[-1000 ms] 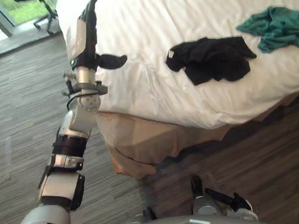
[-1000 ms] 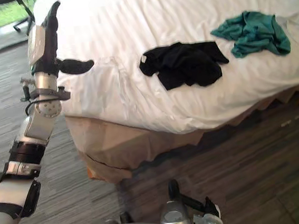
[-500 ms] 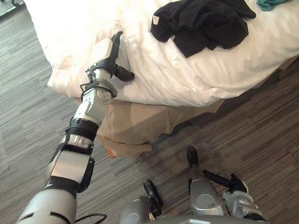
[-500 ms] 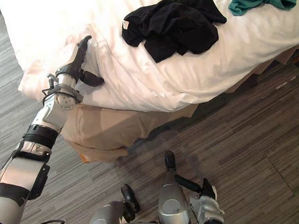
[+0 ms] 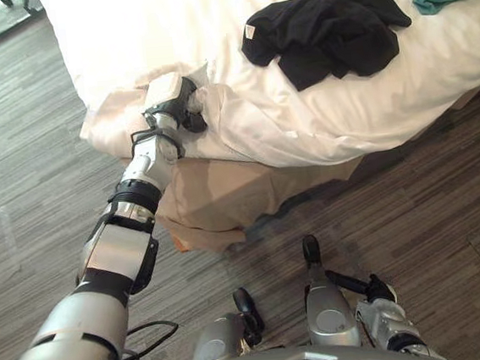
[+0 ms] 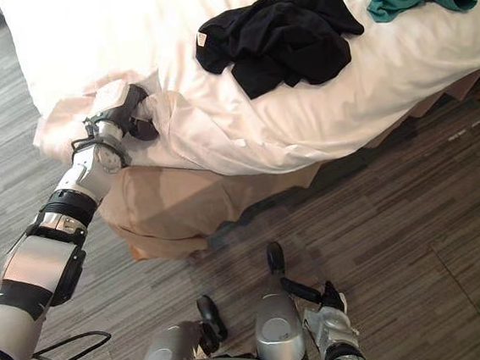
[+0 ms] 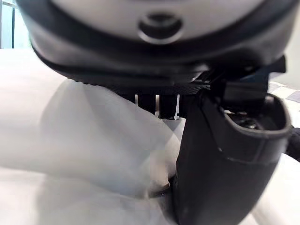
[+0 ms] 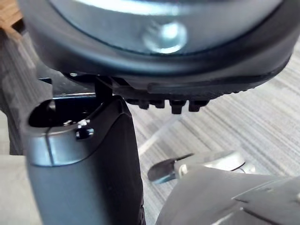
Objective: Tidy up the quilt and then pick up the clothes from the bed and put them into the laundry hamper
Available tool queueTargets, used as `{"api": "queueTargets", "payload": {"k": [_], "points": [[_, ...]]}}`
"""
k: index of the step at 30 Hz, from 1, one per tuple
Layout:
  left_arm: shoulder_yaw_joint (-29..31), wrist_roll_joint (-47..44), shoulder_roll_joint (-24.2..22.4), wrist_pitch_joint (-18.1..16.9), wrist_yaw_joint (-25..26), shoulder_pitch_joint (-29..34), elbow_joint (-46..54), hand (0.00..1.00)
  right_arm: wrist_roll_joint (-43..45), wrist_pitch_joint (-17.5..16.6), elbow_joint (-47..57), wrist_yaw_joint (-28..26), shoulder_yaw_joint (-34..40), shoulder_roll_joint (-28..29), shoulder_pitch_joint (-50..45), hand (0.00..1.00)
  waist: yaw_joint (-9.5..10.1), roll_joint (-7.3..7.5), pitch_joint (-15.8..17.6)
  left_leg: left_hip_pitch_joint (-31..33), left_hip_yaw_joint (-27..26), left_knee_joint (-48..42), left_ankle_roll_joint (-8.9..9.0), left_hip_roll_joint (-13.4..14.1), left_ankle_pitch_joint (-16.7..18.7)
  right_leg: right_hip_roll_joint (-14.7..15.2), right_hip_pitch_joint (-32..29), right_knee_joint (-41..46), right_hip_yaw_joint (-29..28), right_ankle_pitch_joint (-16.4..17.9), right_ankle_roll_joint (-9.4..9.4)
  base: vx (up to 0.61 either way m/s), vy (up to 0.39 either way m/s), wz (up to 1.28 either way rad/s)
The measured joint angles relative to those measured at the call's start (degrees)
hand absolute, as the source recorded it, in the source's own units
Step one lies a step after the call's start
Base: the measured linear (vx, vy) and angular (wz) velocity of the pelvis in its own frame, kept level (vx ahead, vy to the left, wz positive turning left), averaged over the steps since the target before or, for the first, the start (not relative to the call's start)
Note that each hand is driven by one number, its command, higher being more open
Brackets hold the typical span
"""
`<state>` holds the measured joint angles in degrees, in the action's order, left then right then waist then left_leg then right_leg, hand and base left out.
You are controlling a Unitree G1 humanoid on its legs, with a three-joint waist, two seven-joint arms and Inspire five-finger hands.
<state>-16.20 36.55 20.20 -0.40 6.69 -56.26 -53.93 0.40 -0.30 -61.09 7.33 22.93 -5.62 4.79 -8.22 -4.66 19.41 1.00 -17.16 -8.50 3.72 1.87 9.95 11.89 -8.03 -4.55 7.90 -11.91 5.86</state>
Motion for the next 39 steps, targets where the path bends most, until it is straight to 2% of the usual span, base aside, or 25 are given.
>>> {"api": "queueTargets", "payload": {"k": [3,4,6,8,9,10,11,13,16,17,19,21,23,25,27,31,35,37,38,39], "points": [[-3.74,-1.16,1.85,0.32,-1.1,6.9,11.2,0.0,-0.16,0.12,0.03,-0.76,-0.86,-0.59,-0.64,1.0,0.24,-0.56,-0.13,-0.97,1.58,0.01,0.03,0.4,-0.03,-0.21,1.91,0.0,1.91,0.37,-0.46,-0.03,-0.043,0.27],[-3.75,-3.15,3.16,0.13,-1.49,13.65,20.55,0.0,-0.27,0.33,0.06,-0.88,-1.82,-0.82,-0.89,1.0,0.41,-0.73,-0.2,-1.85,2.54,0.33,0.13,0.61,-0.1,-0.37,3.26,0.0,3.18,0.59,-0.73,-0.03,-0.043,0.26],[-3.65,-3.7,3.77,-0.19,-1.86,18.78,26.83,0.0,-0.55,0.36,0.17,-1.01,-2.59,-0.88,-1.4,1.0,1.11,-0.81,-0.25,-2.84,2.86,0.87,0.1,0.67,-0.24,-0.47,4.22,0.0,3.73,0.77,-0.96,-0.02,-0.03,0.16],[-2.34,-5.72,4.76,-2.03,-3.3,31.14,38.35,0.0,-2.42,0.95,0.24,-1.75,-3.97,-1.48,-2.22,1.0,2.4,-1.28,-1.02,-3.73,3.73,1.28,0.07,0.8,-0.25,-0.57,5.48,-0.01,4.75,0.94,-1.15,-0.03,-0.015,0.18],[-1.72,-6.67,4.75,-2.48,-3.65,34.21,40.47,1.0,-2.48,0.99,0.32,-1.87,-4.21,-1.62,-2.4,1.0,2.74,-1.4,-1.24,-3.89,3.92,1.39,0.05,0.79,-0.26,-0.55,5.69,-0.01,4.99,0.94,-1.16,-0.03,-0.006,0.24],[2.27,-9.72,2.78,-3.5,-4.85,47.47,46.54,1.0,-4.41,1.18,0.62,-2.27,-6.06,-2.22,-2.98,1.0,4.06,-1.41,-1.87,-5.17,4.38,1.8,0.02,0.83,-0.28,-0.58,7.13,-0.02,5.85,0.97,-1.15,-0.03,-0.005,0.15],[4.34,-10.91,0.46,-3.52,-5.16,52.94,47.52,1.0,-4.63,1.2,0.67,-2.52,-7.4,-2.57,-3.5,1.0,4.98,-1.26,-2.9,-5.26,4.41,1.93,0.02,0.82,-0.27,-0.58,7.19,-0.03,5.92,0.99,-1.13,-0.03,-0.005,0.14],[7.16,-12.91,-2.74,-3.49,-5.39,59.81,47.6,1.0,-4.72,1.24,0.67,-3.38,-9.28,-2.61,-3.86,1.0,6.76,-0.32,-4.63,-5.25,4.67,2.06,0.01,0.8,-0.27,-0.54,7.35,-0.03,6.16,1.26,-0.84,-0.04,-0.018,0.09],[10.4,-14.52,-5.87,-4.61,-5.1,65.58,44.7,1.0,-6.7,1.22,0.84,-4.28,-11.41,-1.93,-3.85,1.0,7.37,1.52,-6.67,-5.48,5.37,2.04,0.0,0.79,-0.29,-0.42,8.27,-0.05,6.75,2.34,-0.23,-0.06,-0.043,0.1],[12.69,-14.83,-7.72,-5.97,-4.79,66.46,40.06,1.0,-6.91,1.22,0.94,-4.46,-12.16,-1.68,-3.97,1.0,7.9,1.87,-7.71,-5.58,5.66,2.29,0.06,0.81,-0.34,-0.43,8.45,-0.05,7.13,2.55,-0.01,-0.05,-0.045,0.07],[16.77,-14.46,-9.92,-6.01,-3.53,65.4,32.13,1.0,-6.91,1.23,1.11,-4.82,-12.44,-1.25,-3.98,1.0,7.85,2.07,-8.22,-6.16,6.04,2.7,0.16,0.8,-0.63,-0.43,9.07,-0.05,7.54,2.79,0.22,-0.05,-0.039,0.06],[26.6,-11.32,-11.41,-3.21,-0.46,63.95,16.14,1.0,-6.87,1.24,1.11,-5.24,-12.58,-0.76,-3.99,1.0,7.79,2.3,-8.49,-7.89,5.86,3.64,0.47,1.11,-0.89,-0.79,10.26,-0.05,7.62,3.19,0.38,-0.05,-0.041,-0.05],[34.91,-11.21,-11.08,-0.34,1.11,64.02,7.25,1.0,-6.79,1.23,1.1,-5.18,-12.66,-0.79,-3.99,1.0,8.03,2.68,-8.67,-8.32,5.91,3.9,0.61,1.36,-0.97,-1.01,10.59,-0.05,7.77,3.4,0.4,-0.02,-0.028,0.02],[45.79,-11.1,-7.77,3.47,2.16,66.86,-1.86,1.0,-6.77,1.24,0.45,-4.69,-12.34,-0.97,-5.03,1.0,8.12,3.58,-9.31,-8.56,6.48,4.26,0.79,1.61,-1.08,-1.16,11.3,-0.05,8.71,3.82,0.53,0.0,-0.029,0.22],[51.01,-9.58,-5.27,4.94,1.91,69.7,-5.07,1.0,-6.71,1.23,-0.16,-4.31,-12.15,-1.19,-6.26,1.0,9.16,4.1,-9.95,-9.17,6.62,4.81,0.83,1.64,-1.21,-1.19,11.79,-0.05,9.07,3.94,0.52,0.04,-0.006,0.15],[55.52,-9.47,-4.04,5.43,0.62,74.13,-8.23,1.0,-5.66,1.15,-2.23,-4.28,-10.39,-1.33,-7.48,1.0,10.1,4.27,-10.55,-9.78,6.93,5.01,0.76,0.86,-1.26,-0.47,12.58,-0.05,9.19,3.93,0.53,-0.01,0.024,0.08],[55.23,-10.35,-7.56,5.24,0.04,73.24,-8.69,1.0,-1.68,1.17,-3.11,-4.18,-5.07,-1.15,-9.83,1.0,9.93,4.09,-12.11,-9.82,6.92,5.74,0.35,0.42,-1.52,-0.01,12.53,-0.06,9.23,3.87,0.64,-0.06,0.001,0.01],[53.18,-12.25,-11.12,4.47,0.27,70.81,-8.43,1.0,1.45,1.23,-3.21,-3.47,0.4,-1.19,-11.61,1.0,9.47,3.98,-13.08,-9.87,6.78,5.88,0.34,0.5,-1.54,-0.07,12.48,-0.05,9.19,3.9,0.66,-0.04,-0.021,-0.03],[52.24,-12.97,-11.98,4.13,0.3,70.08,-8.41,1.0,2.73,1.23,-3.17,-2.95,1.48,-1.27,-11.93,0.0,9.38,4.0,-13.24,-9.95,6.68,5.98,0.37,0.53,-1.57,-0.09,12.45,-0.05,9.16,3.9,0.67,-0.05,-0.022,-0.09],[49.94,-14.46,-13.67,3.98,0.42,68.87,-7.28,1.0,4.75,1.29,-2.84,-2.1,4.03,-1.42,-12.17,0.0,9.34,4.07,-13.43,-10.41,6.38,6.62,0.44,0.59,-1.82,-0.1,12.46,-0.05,9.09,3.93,0.7,-0.05,-0.019,-0.09]]}}
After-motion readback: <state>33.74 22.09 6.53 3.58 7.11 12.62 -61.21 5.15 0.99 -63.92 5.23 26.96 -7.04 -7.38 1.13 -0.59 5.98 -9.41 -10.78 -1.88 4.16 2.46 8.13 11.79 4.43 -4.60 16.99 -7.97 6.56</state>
